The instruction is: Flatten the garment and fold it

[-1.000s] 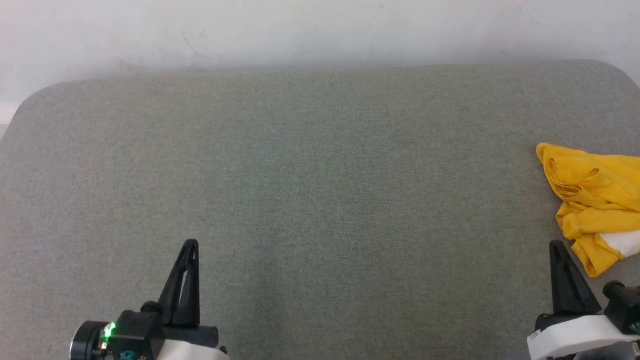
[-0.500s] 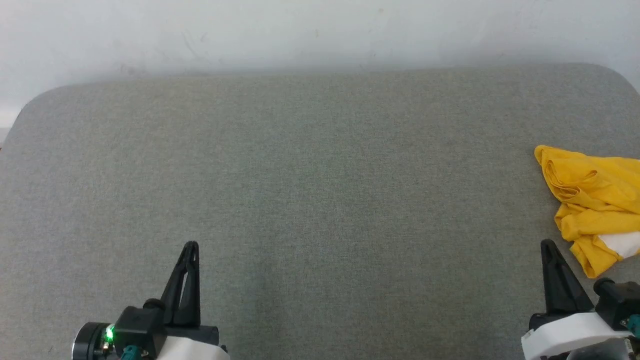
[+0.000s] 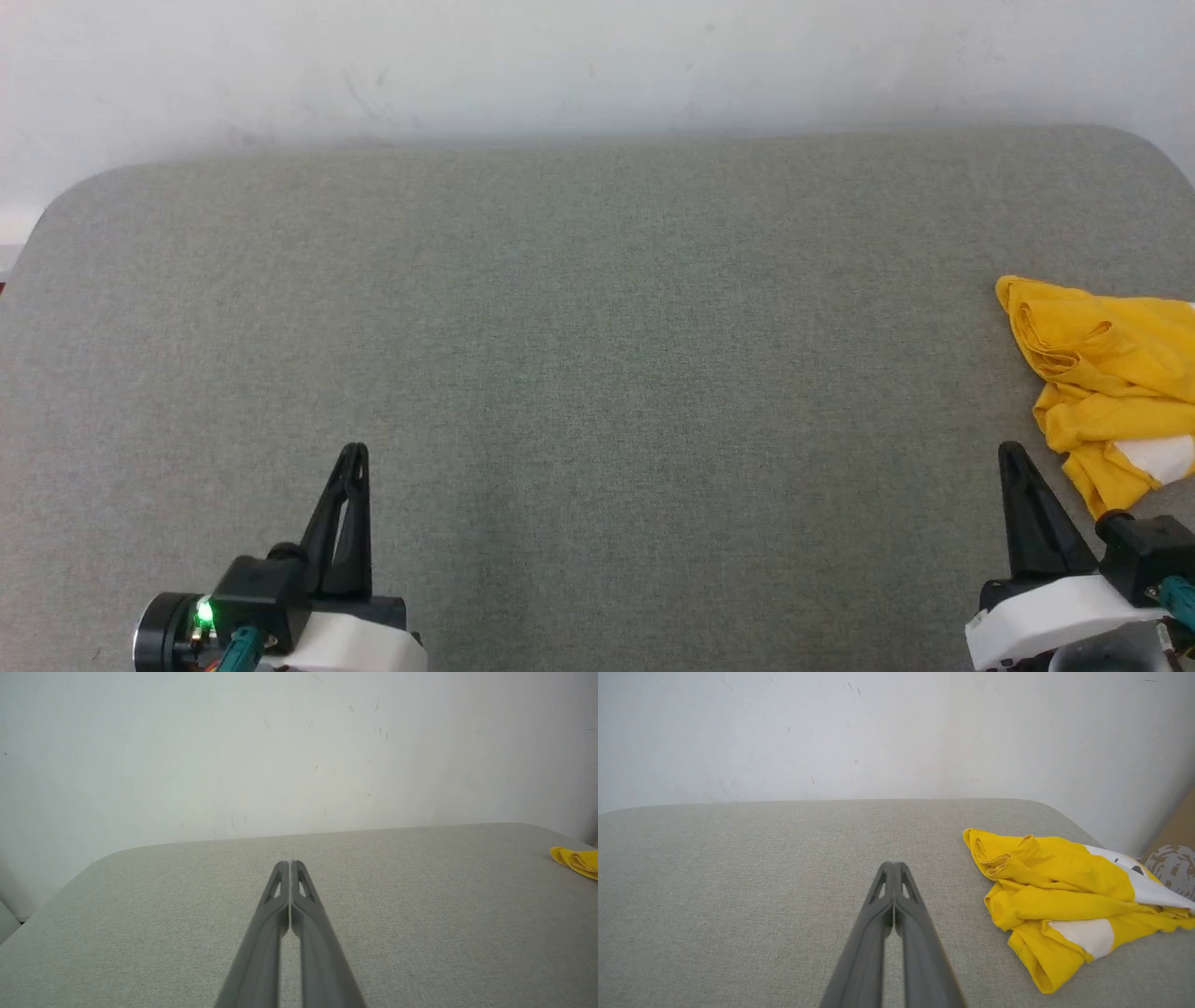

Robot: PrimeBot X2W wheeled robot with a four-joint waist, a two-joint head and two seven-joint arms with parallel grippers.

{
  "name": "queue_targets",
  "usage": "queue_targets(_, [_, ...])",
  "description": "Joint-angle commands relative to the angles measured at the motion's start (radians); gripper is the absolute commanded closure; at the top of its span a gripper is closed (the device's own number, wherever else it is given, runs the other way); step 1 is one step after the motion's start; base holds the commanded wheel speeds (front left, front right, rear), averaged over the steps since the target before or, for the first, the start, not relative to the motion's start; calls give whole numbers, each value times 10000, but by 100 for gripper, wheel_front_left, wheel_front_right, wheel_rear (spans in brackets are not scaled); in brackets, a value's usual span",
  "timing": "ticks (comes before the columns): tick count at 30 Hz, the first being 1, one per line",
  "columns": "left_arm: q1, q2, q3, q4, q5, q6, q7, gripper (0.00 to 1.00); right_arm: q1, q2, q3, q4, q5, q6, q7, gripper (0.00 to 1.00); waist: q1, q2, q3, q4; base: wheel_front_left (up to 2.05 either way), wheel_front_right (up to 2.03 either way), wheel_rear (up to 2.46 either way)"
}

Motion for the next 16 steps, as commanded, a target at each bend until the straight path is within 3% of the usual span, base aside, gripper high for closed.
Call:
queue_targets(1, [-141, -64, 48, 60, 126, -86, 42, 100, -139, 10, 60, -69, -69, -6, 30, 100, 0, 0, -8, 0, 0, 0, 0])
queue_targets(16, [-314, -181, 171, 237, 250, -133, 348, 100, -242, 15, 250, -165, -206, -9, 294, 100, 0, 0, -117, 1, 0, 0, 0])
